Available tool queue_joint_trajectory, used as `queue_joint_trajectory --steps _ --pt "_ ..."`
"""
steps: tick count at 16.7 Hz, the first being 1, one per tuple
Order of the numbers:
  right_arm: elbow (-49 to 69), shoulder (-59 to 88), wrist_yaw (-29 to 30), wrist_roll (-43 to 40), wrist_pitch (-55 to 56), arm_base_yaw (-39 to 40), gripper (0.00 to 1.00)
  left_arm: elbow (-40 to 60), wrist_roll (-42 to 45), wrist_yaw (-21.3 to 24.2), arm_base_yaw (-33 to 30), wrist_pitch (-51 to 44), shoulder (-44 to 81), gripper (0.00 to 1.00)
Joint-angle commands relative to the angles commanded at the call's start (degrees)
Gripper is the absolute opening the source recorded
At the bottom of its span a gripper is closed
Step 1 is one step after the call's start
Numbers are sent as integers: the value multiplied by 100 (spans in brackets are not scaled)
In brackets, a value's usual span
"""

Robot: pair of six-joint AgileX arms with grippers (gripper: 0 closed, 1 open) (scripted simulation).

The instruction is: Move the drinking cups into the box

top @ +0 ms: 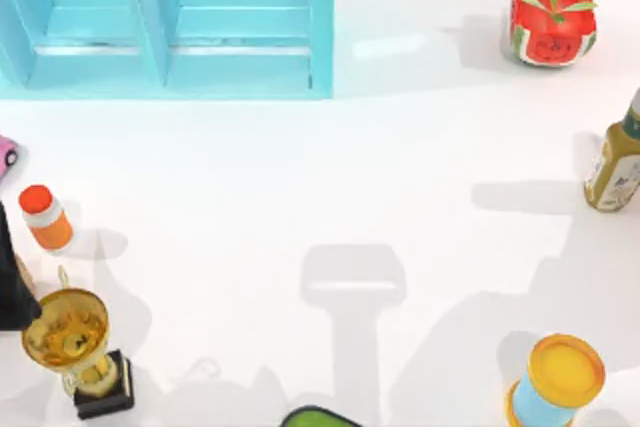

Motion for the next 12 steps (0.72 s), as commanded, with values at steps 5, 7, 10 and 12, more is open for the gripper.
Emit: queue_joint_trajectory --steps 5,7,10,12 --pt "-931 -10 -2 65 981 41 0 0 0 0 0 0 0 100" --pt "-1053 -1 -5 77 1117 61 0 0 0 0 0 0 0 100" --pt "-1055 -1 -5 77 1119 62 0 0 0 0 0 0 0 100" --pt "-1055 -1 -5 77 1119 62 15 0 0 0 0 0 0 100"
